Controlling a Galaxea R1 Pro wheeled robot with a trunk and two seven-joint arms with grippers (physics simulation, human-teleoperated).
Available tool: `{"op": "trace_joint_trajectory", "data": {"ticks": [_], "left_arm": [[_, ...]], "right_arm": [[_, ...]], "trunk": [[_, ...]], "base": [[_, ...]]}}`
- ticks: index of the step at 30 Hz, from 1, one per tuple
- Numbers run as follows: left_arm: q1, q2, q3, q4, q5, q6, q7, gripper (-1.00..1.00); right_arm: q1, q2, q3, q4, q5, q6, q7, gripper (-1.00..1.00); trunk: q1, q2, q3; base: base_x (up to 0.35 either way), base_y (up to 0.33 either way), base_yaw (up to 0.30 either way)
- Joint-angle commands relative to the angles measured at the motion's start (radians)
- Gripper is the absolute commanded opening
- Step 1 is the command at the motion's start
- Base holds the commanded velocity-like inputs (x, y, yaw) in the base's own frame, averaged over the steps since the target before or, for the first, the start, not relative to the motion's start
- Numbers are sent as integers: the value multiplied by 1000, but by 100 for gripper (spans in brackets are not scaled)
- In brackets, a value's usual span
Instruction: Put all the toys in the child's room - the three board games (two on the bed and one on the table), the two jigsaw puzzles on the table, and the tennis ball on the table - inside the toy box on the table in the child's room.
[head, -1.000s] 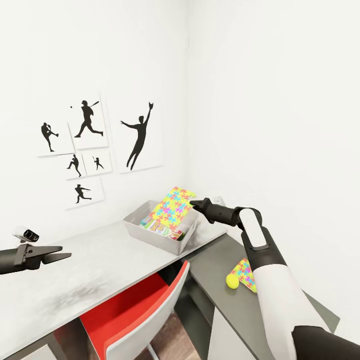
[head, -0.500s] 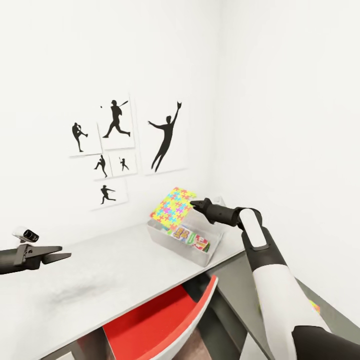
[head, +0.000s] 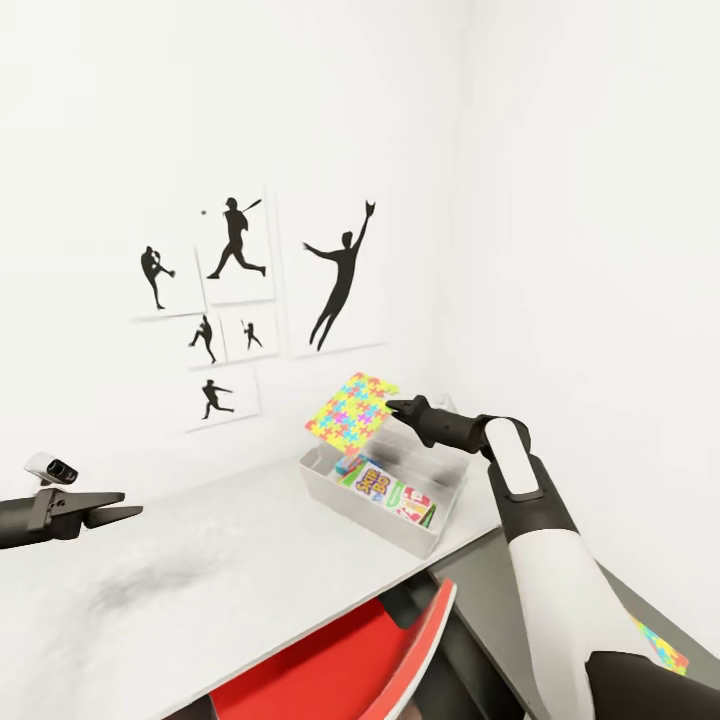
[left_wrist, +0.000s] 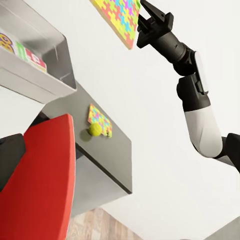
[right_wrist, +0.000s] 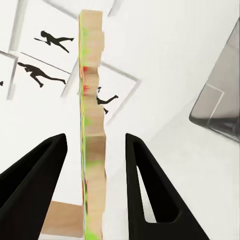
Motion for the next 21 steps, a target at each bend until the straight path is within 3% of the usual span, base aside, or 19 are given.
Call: {"op": "trace_joint_trajectory", "data": {"ticks": [1,21], "left_arm": [[0,1,0,0,0,11,-3,100],[0,1,0,0,0,11,-3,100]], "right_arm": [[-1,1,-3,0,-5,5,-4,-100],[-1,1,-4,0,-4,4,-4,-100]], "trunk": [[1,-1,0],[1,-1,0]], "base": [[177,34,-92],[141,38,-10]]}}
